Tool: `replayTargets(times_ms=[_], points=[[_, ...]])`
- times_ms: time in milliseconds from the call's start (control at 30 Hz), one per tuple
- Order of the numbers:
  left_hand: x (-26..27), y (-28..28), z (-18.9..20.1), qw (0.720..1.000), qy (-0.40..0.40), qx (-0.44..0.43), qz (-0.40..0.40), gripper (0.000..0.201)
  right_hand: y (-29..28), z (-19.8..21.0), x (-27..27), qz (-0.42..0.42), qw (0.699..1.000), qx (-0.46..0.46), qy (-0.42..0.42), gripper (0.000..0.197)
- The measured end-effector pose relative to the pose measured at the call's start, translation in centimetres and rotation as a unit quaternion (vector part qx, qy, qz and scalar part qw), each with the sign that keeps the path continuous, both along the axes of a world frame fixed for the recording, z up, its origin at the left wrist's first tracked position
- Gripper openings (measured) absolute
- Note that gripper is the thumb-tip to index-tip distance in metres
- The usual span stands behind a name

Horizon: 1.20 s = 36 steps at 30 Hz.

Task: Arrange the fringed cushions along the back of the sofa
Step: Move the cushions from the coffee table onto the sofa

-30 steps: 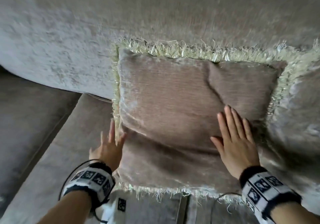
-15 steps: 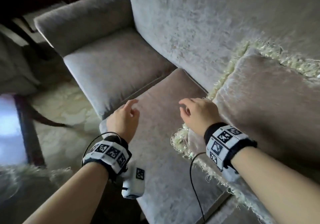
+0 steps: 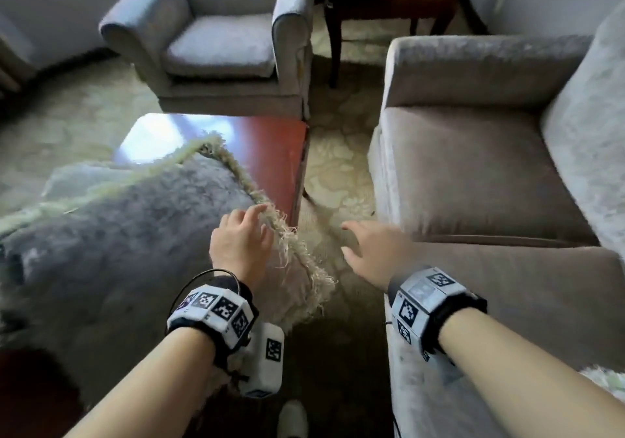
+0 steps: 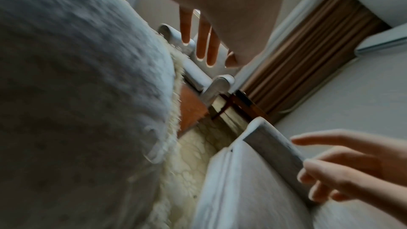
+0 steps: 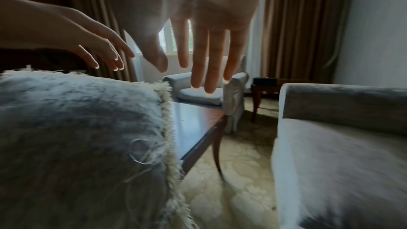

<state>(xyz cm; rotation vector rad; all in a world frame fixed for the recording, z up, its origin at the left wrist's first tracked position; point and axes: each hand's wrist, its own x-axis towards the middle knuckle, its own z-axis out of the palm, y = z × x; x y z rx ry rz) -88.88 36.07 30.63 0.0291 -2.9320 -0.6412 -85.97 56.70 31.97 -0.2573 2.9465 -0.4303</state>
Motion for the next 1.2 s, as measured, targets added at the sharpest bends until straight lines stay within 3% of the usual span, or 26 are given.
replayTargets(times_ms=[167, 233, 333, 433, 567, 667, 1000, 1100, 1200], points=[[-0.7, -12.8, -2.6, 0.986, -0.032, -0.027, 0.159, 0.066, -12.5, -2.6, -4.9, 0.089, 0.994, 0.015, -0.06, 0.084], [0.0, -17.6, -4.6, 0.979, -0.047, -0.059, 0.188, 0.076, -17.2, -4.7, -6.3, 0.127, 0.989, 0.02, -0.068, 0.093], [2.0, -23.2, -7.9, 0.976, -0.073, -0.129, 0.157, 0.075, -22.1, -8.1, -8.0, 0.152, 0.985, 0.037, -0.079, 0.099], [3.2, -27.4, -10.7, 0.971, -0.104, -0.145, 0.157, 0.078, -24.7, -11.6, -10.3, 0.115, 0.989, 0.039, -0.09, 0.105], [3.7, -28.6, -13.0, 0.934, -0.159, 0.013, 0.318, 0.096, -24.4, -14.5, -12.8, 0.07, 0.992, -0.002, -0.107, 0.112], [3.5, -28.8, -14.2, 0.916, -0.178, 0.088, 0.349, 0.099, -23.4, -15.4, -14.6, 0.071, 0.99, -0.017, -0.122, 0.114], [1.7, -29.9, -14.4, 0.91, -0.234, 0.09, 0.329, 0.107, -22.9, -17.4, -18.9, 0.027, 0.965, -0.047, -0.256, 0.13], [1.1, -29.6, -14.1, 0.908, -0.227, 0.087, 0.342, 0.107, -23.0, -17.4, -19.4, 0.012, 0.967, -0.038, -0.252, 0.142], [1.2, -29.3, -14.0, 0.907, -0.215, 0.082, 0.354, 0.107, -22.8, -17.8, -19.4, 0.012, 0.97, -0.047, -0.24, 0.141]])
